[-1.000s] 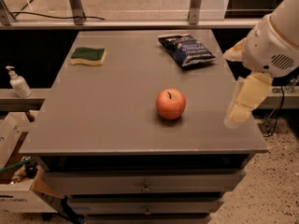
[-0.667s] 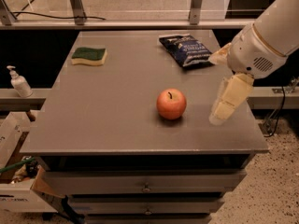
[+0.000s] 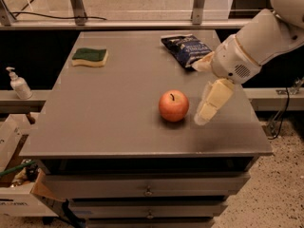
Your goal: Move apple near sponge
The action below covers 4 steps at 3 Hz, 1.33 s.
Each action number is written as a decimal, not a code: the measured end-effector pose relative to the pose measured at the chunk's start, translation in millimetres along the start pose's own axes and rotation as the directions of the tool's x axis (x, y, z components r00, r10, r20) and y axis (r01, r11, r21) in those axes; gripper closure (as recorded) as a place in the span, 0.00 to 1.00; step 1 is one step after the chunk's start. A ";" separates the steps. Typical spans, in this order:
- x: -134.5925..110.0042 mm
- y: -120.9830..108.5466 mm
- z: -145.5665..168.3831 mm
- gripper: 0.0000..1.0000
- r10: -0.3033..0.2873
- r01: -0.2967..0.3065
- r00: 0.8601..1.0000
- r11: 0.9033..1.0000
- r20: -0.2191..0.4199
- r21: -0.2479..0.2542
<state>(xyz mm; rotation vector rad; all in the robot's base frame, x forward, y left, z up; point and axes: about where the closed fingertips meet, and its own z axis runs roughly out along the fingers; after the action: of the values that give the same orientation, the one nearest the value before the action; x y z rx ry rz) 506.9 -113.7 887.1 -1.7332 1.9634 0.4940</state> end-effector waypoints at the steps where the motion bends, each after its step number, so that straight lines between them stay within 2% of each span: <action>1: 1.6 -1.9 24.5 0.00 -0.013 0.014 1.000 1.000 0.028 -0.026; 2: 1.4 -2.3 46.5 0.00 -0.017 0.019 0.999 0.999 0.040 -0.049; 3: -1.6 -3.3 60.4 0.16 -0.017 0.019 0.999 0.998 0.040 -0.065; 4: -10.0 -6.5 66.4 0.40 -0.021 0.025 0.999 0.997 0.047 -0.077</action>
Offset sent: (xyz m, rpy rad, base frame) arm 0.0113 0.0356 -0.0590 0.0574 0.0410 0.0588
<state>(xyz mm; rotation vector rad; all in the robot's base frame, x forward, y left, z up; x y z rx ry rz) 521.6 -69.5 838.4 -1.7731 1.9131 0.6043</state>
